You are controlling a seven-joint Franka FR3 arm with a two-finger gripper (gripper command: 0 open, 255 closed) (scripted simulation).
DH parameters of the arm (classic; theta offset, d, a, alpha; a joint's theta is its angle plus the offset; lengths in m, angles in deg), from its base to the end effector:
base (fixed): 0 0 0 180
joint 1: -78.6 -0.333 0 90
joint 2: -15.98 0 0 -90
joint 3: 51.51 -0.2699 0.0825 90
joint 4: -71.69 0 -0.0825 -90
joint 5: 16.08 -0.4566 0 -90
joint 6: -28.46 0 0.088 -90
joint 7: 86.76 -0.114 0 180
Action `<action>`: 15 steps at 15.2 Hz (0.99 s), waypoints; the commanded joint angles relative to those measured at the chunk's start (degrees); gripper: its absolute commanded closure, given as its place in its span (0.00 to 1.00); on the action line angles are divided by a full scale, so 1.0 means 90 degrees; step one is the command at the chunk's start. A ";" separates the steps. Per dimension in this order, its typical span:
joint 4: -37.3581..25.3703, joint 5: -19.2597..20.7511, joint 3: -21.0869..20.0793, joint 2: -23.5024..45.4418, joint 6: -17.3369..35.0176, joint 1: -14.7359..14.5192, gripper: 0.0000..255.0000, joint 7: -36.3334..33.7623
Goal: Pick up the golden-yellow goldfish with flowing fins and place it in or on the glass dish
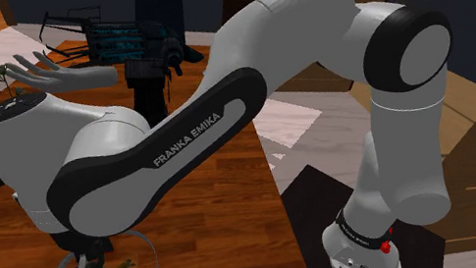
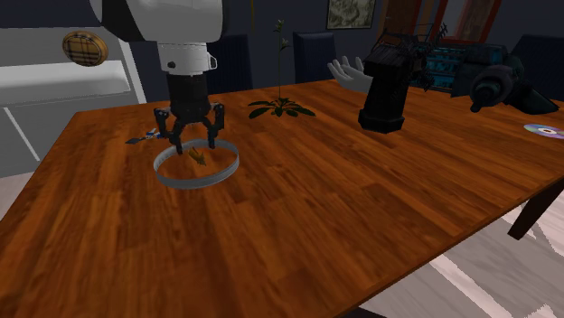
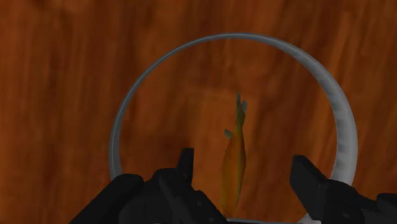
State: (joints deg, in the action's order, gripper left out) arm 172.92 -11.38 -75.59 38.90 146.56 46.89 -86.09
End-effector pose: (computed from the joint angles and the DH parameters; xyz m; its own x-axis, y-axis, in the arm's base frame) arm 0.3955 0.5575 0.2607 0.5342 0.8427 -0.0671 0.8378 -0.5384 -0.0908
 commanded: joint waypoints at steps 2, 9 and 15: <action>0.0000 0.0000 0.0000 0.0000 0.0000 0.0000 0.00 0.0000; -0.0504 -0.0112 -0.0044 -0.0240 -0.0727 0.0048 0.00 0.0073; -0.0504 -0.0112 -0.0044 -0.0240 -0.0727 0.0048 0.00 0.0073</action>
State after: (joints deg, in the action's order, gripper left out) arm 168.39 -12.39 -75.99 36.74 140.03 47.32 -85.44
